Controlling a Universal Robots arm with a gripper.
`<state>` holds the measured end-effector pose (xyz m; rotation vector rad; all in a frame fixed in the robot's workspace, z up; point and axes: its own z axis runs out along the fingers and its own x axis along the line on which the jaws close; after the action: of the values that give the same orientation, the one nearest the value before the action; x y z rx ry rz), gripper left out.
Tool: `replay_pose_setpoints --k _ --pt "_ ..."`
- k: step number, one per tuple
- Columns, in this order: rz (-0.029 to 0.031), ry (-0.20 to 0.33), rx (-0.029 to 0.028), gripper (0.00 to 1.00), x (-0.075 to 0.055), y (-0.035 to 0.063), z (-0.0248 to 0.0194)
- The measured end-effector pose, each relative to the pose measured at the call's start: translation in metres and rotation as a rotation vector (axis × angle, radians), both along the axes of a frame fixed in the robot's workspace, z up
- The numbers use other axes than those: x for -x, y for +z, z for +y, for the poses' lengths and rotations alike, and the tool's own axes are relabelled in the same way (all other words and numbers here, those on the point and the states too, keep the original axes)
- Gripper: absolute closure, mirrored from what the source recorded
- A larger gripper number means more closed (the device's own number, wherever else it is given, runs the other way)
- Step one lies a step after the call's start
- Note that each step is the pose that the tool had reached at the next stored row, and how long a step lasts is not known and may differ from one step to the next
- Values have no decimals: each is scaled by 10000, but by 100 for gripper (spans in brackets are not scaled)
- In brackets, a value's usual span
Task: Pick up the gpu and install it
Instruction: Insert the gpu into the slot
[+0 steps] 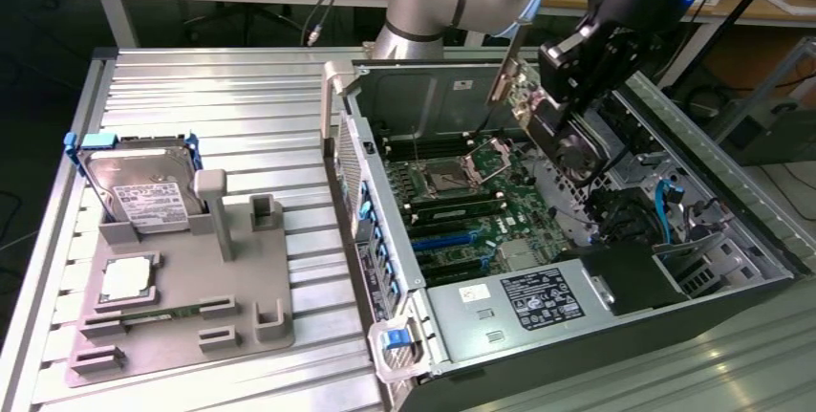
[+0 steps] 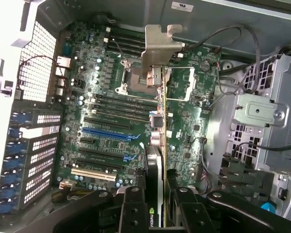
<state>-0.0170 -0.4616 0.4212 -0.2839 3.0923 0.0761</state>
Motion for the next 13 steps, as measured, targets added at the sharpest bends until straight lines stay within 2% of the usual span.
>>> replay_pose_setpoints --k 2,13 --pt "0 290 0 73 0 0 0" --pt "0 1079 0 73 0 0 0"
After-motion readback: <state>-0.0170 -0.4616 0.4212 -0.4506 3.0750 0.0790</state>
